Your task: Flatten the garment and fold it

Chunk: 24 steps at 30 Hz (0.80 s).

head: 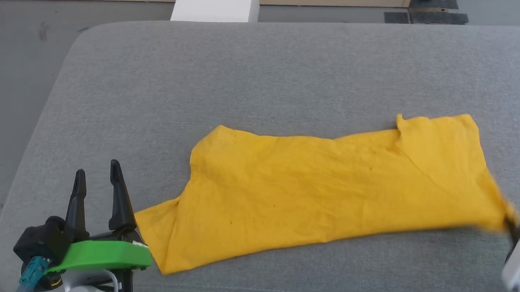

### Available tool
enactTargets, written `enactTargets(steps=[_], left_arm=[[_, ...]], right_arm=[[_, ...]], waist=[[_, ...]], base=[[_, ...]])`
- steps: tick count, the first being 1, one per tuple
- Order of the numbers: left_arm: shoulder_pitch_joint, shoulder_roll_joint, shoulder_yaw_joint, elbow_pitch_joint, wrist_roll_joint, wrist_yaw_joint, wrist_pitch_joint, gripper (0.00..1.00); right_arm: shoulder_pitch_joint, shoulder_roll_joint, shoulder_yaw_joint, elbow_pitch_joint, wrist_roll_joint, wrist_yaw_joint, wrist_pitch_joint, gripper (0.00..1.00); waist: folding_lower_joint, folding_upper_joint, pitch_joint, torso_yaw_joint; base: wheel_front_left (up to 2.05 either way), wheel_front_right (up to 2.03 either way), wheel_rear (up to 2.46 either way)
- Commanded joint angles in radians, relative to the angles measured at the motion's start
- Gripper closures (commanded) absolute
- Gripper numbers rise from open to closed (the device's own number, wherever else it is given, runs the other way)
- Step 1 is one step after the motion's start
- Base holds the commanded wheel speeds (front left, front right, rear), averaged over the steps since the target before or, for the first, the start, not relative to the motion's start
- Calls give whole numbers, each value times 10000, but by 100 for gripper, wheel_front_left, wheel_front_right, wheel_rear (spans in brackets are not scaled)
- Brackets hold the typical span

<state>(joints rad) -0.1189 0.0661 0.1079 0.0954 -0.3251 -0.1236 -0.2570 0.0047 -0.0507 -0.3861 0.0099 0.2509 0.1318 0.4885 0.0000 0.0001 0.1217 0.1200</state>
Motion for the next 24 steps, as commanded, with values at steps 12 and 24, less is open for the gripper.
enactTargets(steps=[12,24], left_arm=[[62,-5,-213,432,-137,-69,-47,0],[-3335,609,-1813,2831,-192,178,3938,0]], right_arm=[[-397,5,28,1541,1767,-11,-1976,0],[-1237,5,-504,1581,1290,-11,-2661,0]], waist=[[0,-1,-50,-561],[0,-1,536,-1139]], base=[[0,0,0],[0,0,0]])
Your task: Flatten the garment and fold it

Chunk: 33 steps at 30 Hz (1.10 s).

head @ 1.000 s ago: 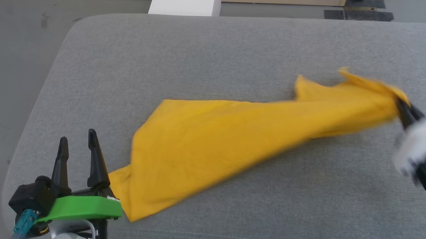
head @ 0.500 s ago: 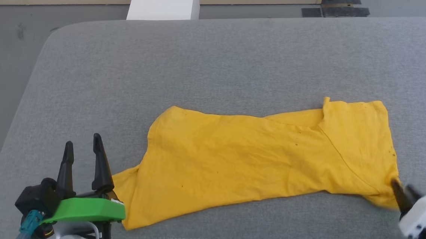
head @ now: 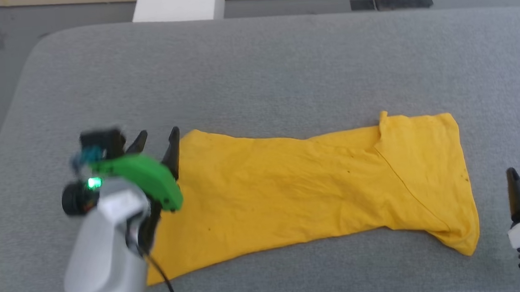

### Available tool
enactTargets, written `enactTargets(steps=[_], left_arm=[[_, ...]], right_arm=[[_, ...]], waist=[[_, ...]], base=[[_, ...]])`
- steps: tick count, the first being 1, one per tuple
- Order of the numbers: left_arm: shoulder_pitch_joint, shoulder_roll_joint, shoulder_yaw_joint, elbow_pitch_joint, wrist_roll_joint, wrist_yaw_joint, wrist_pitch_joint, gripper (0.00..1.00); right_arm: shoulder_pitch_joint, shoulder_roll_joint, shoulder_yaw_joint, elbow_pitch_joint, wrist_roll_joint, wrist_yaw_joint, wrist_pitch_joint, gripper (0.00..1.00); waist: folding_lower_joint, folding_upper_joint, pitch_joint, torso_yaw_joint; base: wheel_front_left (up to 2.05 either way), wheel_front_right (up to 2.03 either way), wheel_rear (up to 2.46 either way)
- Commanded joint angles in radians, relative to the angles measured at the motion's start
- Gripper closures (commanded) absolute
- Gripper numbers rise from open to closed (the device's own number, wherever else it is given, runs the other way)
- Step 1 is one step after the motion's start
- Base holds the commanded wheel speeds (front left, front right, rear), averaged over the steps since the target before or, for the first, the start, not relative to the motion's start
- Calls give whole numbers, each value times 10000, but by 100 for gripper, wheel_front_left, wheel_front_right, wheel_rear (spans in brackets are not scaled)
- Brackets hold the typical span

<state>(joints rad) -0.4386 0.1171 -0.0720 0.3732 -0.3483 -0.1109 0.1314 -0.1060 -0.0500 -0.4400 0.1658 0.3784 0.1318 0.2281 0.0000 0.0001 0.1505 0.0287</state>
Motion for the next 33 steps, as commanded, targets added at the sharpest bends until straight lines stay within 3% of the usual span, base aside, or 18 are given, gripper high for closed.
enactTargets(steps=[1,7,17,18,19,20,27,33], left_arm=[[-554,222,-152,438,140,76,645,0],[-2325,644,-635,2155,455,106,2652,0],[-2967,958,-1300,3841,895,47,3375,0],[-2988,936,-1296,3909,856,41,3341,8],[-3017,904,-1281,3970,804,35,3253,65],[-3039,868,-1307,4005,768,16,3148,100],[-3246,431,-1597,3818,-108,-173,2861,100],[-2934,-31,-2464,1901,-2270,-193,2551,100]], right_arm=[[-175,-3,124,69,58,-11,-72,0],[-332,-3,616,342,266,-11,-334,0],[-490,-3,1100,769,379,-11,-821,0],[-498,-3,1100,786,357,-11,-847,0],[-511,-3,1103,809,327,-11,-868,0],[-513,-3,1099,839,277,-11,-879,0],[-449,-3,935,1073,-71,-11,-792,0],[-353,-3,892,1169,-311,-11,-563,0]], waist=[[0,-1,368,-329],[0,-1,1066,-856],[0,-1,1646,-1219],[0,-1,1651,-1207],[0,-1,1650,-1178],[0,-1,1626,-1123],[0,-1,1071,-499],[0,-1,316,176]], base=[[0,0,0],[0,0,0],[0,0,0],[0,0,0],[0,0,0],[0,0,0],[0,0,0],[0,0,0]])
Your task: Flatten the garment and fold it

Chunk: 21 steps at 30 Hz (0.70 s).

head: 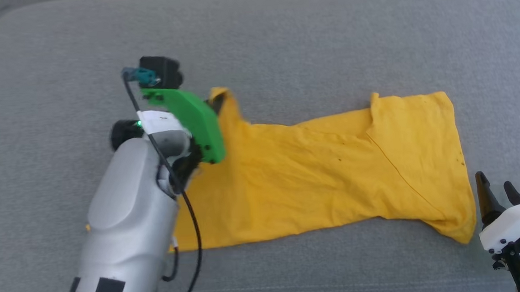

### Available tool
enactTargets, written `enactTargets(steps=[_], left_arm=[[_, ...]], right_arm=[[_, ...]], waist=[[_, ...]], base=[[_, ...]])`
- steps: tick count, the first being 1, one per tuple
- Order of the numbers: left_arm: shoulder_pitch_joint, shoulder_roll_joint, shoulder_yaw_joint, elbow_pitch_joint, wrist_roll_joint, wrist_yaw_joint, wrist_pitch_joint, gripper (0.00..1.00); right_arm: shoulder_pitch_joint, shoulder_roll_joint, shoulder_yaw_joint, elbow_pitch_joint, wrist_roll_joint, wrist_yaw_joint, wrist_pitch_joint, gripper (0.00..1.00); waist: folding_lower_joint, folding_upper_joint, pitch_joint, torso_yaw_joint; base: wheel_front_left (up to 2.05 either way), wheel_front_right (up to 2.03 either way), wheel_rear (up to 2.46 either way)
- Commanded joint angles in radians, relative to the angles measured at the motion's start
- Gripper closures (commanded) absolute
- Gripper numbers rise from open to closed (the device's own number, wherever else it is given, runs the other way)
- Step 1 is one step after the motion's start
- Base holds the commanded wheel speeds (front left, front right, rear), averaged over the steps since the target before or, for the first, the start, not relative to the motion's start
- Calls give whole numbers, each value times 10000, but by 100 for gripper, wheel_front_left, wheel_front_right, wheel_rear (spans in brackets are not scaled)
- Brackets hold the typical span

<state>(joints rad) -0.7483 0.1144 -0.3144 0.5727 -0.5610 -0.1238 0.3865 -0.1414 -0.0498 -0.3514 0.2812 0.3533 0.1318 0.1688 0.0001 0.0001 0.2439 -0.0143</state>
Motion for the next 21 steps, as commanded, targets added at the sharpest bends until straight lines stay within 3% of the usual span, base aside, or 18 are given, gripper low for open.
enactTargets(steps=[1,4,9,15,19,20,21], left_arm=[[373,2,-297,-630,-686,-65,118,100],[1161,216,-1201,-2051,-2108,-66,937,100],[2859,1276,-3045,-3557,-3571,-67,3091,100],[4048,2152,-4137,-3634,-3845,3,4786,100],[4204,2369,-4075,-3621,-3778,296,4812,100],[4226,2331,-3926,-3659,-3884,360,4687,69],[4222,2230,-3642,-3756,-4078,431,4427,0]], right_arm=[[16,-4,37,26,-76,-11,78,0],[92,-4,67,56,-75,-11,167,0],[203,-4,111,162,-38,-11,221,0],[240,-4,203,304,8,-11,178,0],[249,-4,245,365,25,-11,143,0],[253,-4,252,373,30,-11,134,0],[263,-4,255,378,35,-11,127,0]], waist=[[-1,-1,-735,704],[-1,-1,-981,993],[-1,-1,-1245,1335],[-1,-1,-1355,1411],[-1,-1,-1370,1368],[-1,-1,-1369,1361],[-1,-1,-1359,1361]], base=[[0,0,0],[0,0,0],[0,0,0],[0,0,0],[0,0,0],[0,0,0],[0,0,0]])
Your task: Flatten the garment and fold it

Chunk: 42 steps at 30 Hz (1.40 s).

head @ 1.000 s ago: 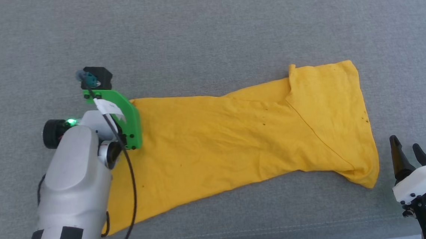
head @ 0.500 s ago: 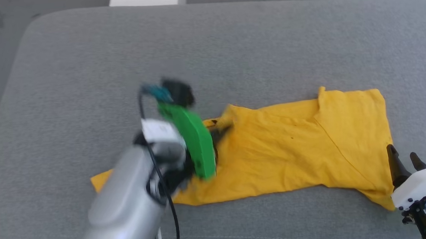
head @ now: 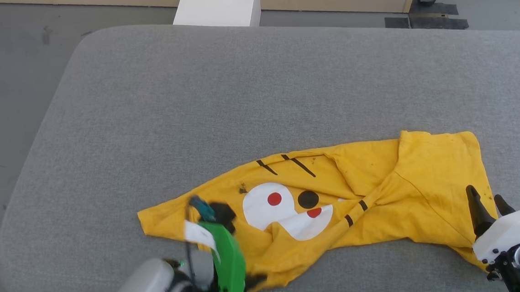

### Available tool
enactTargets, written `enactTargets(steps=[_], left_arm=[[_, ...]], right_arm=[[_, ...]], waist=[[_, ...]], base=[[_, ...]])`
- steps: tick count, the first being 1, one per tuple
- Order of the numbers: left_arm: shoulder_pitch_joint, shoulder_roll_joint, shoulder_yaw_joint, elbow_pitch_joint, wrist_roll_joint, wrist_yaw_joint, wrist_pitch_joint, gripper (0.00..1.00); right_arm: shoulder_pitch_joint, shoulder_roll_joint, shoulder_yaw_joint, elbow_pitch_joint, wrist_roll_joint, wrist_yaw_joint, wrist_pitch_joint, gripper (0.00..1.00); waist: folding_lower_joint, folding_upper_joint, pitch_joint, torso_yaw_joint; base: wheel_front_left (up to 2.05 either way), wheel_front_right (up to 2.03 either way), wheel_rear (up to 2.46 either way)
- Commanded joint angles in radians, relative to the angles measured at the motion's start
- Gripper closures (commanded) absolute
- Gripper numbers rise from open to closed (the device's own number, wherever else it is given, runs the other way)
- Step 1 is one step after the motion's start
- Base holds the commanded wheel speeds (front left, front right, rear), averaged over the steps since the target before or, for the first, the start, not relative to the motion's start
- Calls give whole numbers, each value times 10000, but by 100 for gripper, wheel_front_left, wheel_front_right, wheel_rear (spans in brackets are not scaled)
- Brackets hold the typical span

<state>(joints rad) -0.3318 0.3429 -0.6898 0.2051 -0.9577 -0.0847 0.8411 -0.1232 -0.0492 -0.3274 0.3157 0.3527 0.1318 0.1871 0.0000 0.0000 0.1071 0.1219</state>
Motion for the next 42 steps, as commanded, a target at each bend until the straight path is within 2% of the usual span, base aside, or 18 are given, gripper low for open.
enactTargets(steps=[1,5,8,10,15,18,23,29,40,42], left_arm=[[52,-163,385,-163,-324,87,-350,0],[-163,-488,1880,-607,-1021,199,-1836,0],[-379,-551,3137,-827,-724,145,-3961,0],[-427,-501,3876,-801,-45,185,-5736,0],[-119,-99,4427,-327,2160,321,-9286,0],[54,0,4306,-167,3074,159,-10608,0],[362,-175,4575,-221,4330,222,-11016,0],[660,-822,5220,-374,4823,-38,-11025,0],[406,-1333,5633,-122,5099,-409,-11027,0],[375,-1374,5655,-106,5133,-429,-11028,0]], right_arm=[[88,-10,17,40,37,-11,-59,0],[46,-10,58,40,-30,-11,-28,0],[-133,-10,309,-47,-208,-11,163,0],[-331,-10,507,-121,-332,-11,364,0],[-1149,-10,1030,-337,-963,-11,1257,0],[-1763,-10,1285,-387,-1543,-11,2002,0],[-2834,-10,1540,-188,-2764,-11,3127,0],[-3720,-10,1711,364,-3776,-11,3948,0],[-4334,-10,1533,1224,-4481,-11,3860,0],[-4390,-10,1446,1328,-4505,-11,3786,74]], waist=[[0,0,6,-3],[0,0,6,-39],[0,0,31,-93],[0,0,63,-125],[0,0,234,-107],[0,0,414,-21],[0,0,834,186],[0,0,1245,450],[0,0,1651,742],[0,0,1667,733]], base=[[0,0,0],[0,0,0],[0,0,0],[0,0,0],[0,0,0],[0,0,0],[0,0,0],[0,0,0],[0,0,0],[0,0,0]])
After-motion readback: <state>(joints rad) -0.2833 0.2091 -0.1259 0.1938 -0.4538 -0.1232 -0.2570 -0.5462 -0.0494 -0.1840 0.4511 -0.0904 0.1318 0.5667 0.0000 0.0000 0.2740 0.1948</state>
